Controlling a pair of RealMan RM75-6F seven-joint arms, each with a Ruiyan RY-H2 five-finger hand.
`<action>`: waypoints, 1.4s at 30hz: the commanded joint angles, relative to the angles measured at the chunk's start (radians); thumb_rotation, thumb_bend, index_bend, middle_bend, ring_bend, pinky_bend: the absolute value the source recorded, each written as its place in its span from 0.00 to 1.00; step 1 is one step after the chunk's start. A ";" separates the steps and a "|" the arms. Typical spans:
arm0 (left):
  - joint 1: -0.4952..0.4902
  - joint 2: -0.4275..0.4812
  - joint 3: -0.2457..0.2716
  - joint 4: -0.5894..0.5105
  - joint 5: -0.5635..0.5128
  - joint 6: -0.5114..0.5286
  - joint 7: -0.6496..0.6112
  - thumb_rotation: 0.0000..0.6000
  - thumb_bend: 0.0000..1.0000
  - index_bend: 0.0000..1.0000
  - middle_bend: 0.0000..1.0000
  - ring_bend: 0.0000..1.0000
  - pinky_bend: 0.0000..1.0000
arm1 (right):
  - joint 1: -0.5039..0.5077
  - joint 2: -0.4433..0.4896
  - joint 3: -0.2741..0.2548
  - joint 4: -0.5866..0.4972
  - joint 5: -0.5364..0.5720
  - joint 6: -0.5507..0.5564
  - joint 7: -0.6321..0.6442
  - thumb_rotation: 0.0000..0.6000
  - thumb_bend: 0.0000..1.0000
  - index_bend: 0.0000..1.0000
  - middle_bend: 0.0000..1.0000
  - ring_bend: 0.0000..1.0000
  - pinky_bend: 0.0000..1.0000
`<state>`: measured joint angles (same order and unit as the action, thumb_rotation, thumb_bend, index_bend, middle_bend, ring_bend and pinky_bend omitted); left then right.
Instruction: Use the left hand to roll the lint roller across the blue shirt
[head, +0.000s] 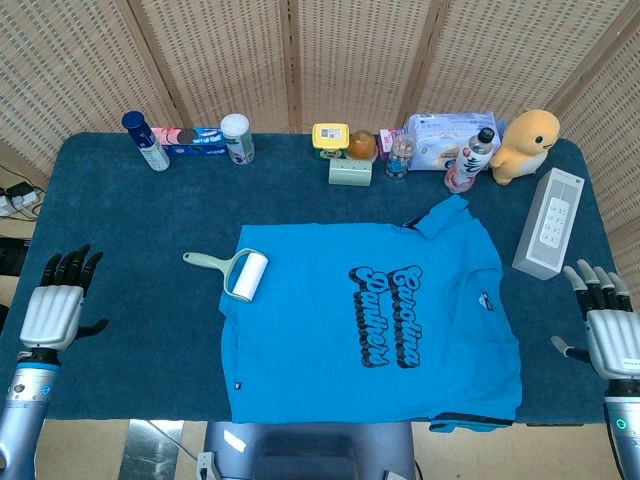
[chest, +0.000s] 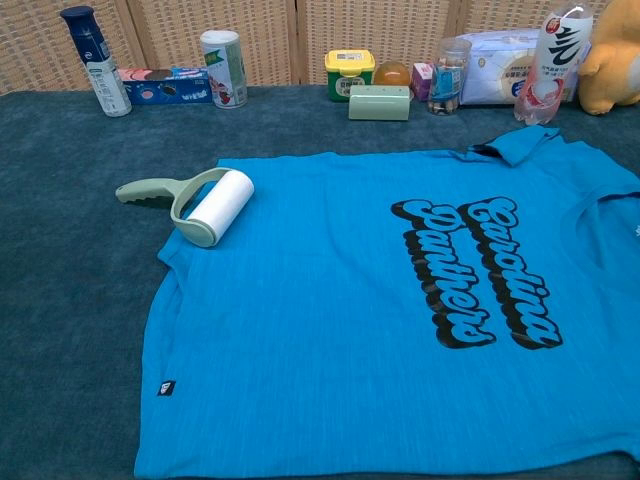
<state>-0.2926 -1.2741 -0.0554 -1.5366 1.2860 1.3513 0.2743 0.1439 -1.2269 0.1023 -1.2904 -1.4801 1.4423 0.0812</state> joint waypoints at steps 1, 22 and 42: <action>0.001 -0.001 -0.003 0.003 0.002 0.002 0.001 1.00 0.03 0.00 0.00 0.00 0.01 | 0.005 0.001 -0.009 0.007 -0.015 0.000 0.019 1.00 0.00 0.05 0.00 0.00 0.00; -0.342 -0.041 -0.024 0.370 0.186 -0.513 -0.487 1.00 0.03 0.00 0.00 0.00 0.01 | -0.007 0.030 0.002 -0.036 0.007 0.010 0.052 1.00 0.00 0.06 0.00 0.00 0.00; -0.581 -0.239 0.096 0.676 0.380 -0.664 -0.860 1.00 0.03 0.00 0.06 0.00 0.01 | -0.003 0.024 0.014 -0.027 0.049 -0.022 0.044 1.00 0.00 0.06 0.00 0.00 0.00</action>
<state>-0.8661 -1.5065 0.0333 -0.8661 1.6612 0.6932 -0.5772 0.1404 -1.2029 0.1171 -1.3166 -1.4309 1.4209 0.1240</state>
